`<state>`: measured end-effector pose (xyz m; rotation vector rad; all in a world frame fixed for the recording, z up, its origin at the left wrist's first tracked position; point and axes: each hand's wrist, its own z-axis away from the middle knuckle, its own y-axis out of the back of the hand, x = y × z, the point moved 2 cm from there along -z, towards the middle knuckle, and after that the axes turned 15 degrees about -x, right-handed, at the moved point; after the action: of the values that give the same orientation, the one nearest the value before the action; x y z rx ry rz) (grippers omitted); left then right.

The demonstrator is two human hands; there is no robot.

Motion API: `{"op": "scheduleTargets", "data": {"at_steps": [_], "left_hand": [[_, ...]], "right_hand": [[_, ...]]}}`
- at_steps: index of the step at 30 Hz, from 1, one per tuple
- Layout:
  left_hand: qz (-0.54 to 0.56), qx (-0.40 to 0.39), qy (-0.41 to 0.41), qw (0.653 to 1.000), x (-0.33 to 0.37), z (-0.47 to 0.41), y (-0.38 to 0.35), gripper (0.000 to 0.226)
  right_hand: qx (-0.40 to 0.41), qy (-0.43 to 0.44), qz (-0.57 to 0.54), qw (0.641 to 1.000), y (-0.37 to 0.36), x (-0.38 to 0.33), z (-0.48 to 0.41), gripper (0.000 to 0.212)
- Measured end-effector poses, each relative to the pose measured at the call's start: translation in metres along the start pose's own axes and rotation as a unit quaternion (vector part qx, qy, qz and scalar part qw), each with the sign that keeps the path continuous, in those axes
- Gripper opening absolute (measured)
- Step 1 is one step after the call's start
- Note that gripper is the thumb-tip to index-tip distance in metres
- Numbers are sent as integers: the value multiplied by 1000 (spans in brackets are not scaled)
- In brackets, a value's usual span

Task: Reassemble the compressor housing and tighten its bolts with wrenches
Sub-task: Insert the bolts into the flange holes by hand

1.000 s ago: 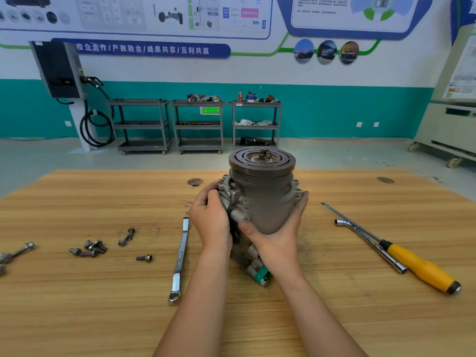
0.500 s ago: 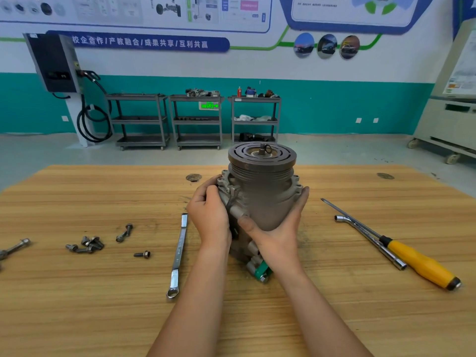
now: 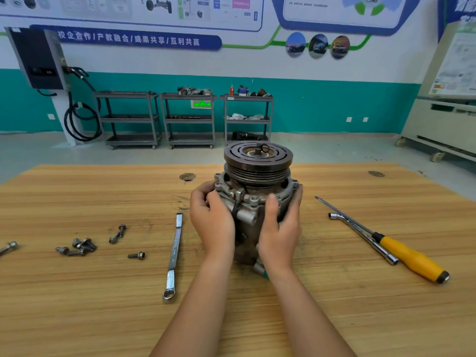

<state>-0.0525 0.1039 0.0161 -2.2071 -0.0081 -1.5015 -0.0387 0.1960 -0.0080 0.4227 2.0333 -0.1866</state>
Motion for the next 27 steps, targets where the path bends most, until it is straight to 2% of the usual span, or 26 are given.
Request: {"op": "scheduleTargets", "data": {"at_steps": [5, 9, 12, 19, 27], "left_hand": [[-51, -14, -33, 998, 1, 3, -1, 31], [-57, -46, -46, 996, -1, 1, 0, 34], [-50, -69, -52, 995, -3, 0, 0, 31], [-22, -63, -58, 996, -5, 0, -1, 28], [-10, -69, -63, 996, -6, -1, -1, 27]], "right_hand": [[13, 20, 6, 1000, 3, -3, 3, 75], [29, 38, 22, 999, -1, -7, 7, 50], [36, 39, 46, 998, -1, -6, 5, 54], [55, 40, 57, 996, -3, -5, 5, 62], [62, 41, 49, 996, -3, -7, 6, 57]]}}
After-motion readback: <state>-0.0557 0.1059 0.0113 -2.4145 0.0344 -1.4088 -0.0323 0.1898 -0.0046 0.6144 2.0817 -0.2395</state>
